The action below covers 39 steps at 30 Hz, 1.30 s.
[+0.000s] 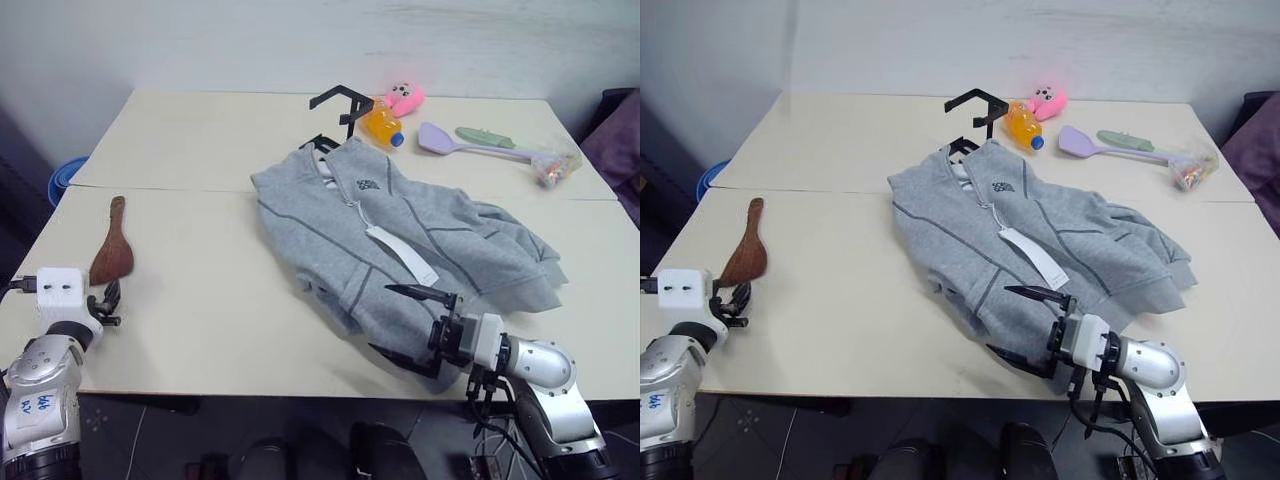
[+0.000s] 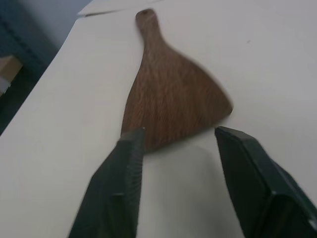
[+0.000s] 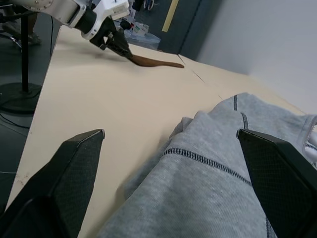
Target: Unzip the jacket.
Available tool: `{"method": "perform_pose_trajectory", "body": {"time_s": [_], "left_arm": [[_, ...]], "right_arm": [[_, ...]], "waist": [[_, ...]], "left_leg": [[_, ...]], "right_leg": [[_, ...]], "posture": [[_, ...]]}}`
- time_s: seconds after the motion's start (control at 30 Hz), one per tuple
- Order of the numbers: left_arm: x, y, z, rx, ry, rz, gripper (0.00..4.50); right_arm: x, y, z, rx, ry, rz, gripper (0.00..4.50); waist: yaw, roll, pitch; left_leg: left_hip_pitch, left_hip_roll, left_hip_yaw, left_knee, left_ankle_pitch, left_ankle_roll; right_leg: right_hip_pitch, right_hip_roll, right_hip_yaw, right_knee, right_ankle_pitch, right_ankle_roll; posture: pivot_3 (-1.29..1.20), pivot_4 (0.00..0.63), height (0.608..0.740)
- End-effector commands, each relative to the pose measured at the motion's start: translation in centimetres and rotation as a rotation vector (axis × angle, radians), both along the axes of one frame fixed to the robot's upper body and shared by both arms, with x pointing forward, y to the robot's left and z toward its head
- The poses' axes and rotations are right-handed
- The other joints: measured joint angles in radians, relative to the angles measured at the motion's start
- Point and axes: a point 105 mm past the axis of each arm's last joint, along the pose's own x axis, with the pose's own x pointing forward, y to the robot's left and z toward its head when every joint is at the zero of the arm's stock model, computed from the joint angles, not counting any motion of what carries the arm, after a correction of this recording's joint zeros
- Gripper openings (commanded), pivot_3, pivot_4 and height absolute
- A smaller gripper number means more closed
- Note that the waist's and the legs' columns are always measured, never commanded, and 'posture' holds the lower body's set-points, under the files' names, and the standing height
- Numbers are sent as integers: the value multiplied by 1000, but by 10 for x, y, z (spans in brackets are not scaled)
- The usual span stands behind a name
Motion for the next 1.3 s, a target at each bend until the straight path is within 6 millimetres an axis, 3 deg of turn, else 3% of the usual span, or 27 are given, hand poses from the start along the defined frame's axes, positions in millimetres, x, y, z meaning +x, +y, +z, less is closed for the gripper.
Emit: {"method": "perform_pose_trajectory", "body": {"time_s": [0.03,0.13,0.27,0.47,0.57,0.67,0.77,0.93,1.1,1.2,1.3], "left_arm": [[6,-32,50,256,-104,-248,3505],[12,-90,70,392,-180,-651,4469],[30,-129,44,614,-68,-970,4469],[96,-187,37,755,-131,-1089,4469],[118,-218,25,799,-97,-1149,4500],[128,-226,15,832,-43,-1161,4500],[132,-229,10,831,3,-1172,3891],[126,-226,-7,760,114,-1234,2378],[116,-227,-24,627,191,-1292,786],[112,-225,-22,393,199,-1294,37],[93,-214,-23,297,241,-1391,37]], "right_arm": [[3,-6,10,-3,17,-68,4500],[9,2,8,-47,92,-156,4500],[21,11,-8,-151,124,-255,4500],[37,16,-20,-176,144,-365,4500],[46,14,-16,-162,81,-444,3867],[48,11,-12,-150,53,-494,2856],[47,5,-8,-152,27,-527,1844],[46,-17,-4,-144,13,-612,147],[49,-32,4,-129,-16,-644,0],[41,-27,11,-98,-19,-526,0],[24,-20,9,-109,15,-357,0]], "waist": [[0,0,0],[3,1,0],[1,2,-1],[3,2,0],[4,1,-1],[-2,0,-1],[2,-2,-1],[2,-2,-1],[1,-2,-1],[1,-2,-1],[-1,-2,-1]], "left_leg": [[0,0,0,0,0,0],[-1,-1,0,0,0,-1],[-1,-1,0,0,-2,-6],[-6,-2,3,2,4,1],[-10,-6,4,2,6,4],[-17,-12,7,3,7,7],[-18,-14,5,3,8,9],[-17,-11,4,6,10,11],[-17,-11,3,7,10,11],[-17,-11,3,7,10,11],[-17,-11,3,7,10,11]], "right_leg": [[0,0,0,0,0,0],[-1,-2,1,-1,0,-1],[-1,-2,0,0,-1,-2],[-6,5,-9,7,0,-1],[-7,6,-10,7,1,2],[-16,4,-9,6,3,6],[-15,2,-12,7,3,6],[-13,0,-11,7,5,9],[-13,0,-11,7,5,9],[-13,0,-11,7,5,9],[-13,1,-11,7,5,9]], "posture": [[0,150,740],[0,150,740],[0,150,740],[0,150,740],[0,150,740],[0,150,740],[0,150,740],[0,150,740],[0,150,740],[0,150,740],[0,150,740]]}}
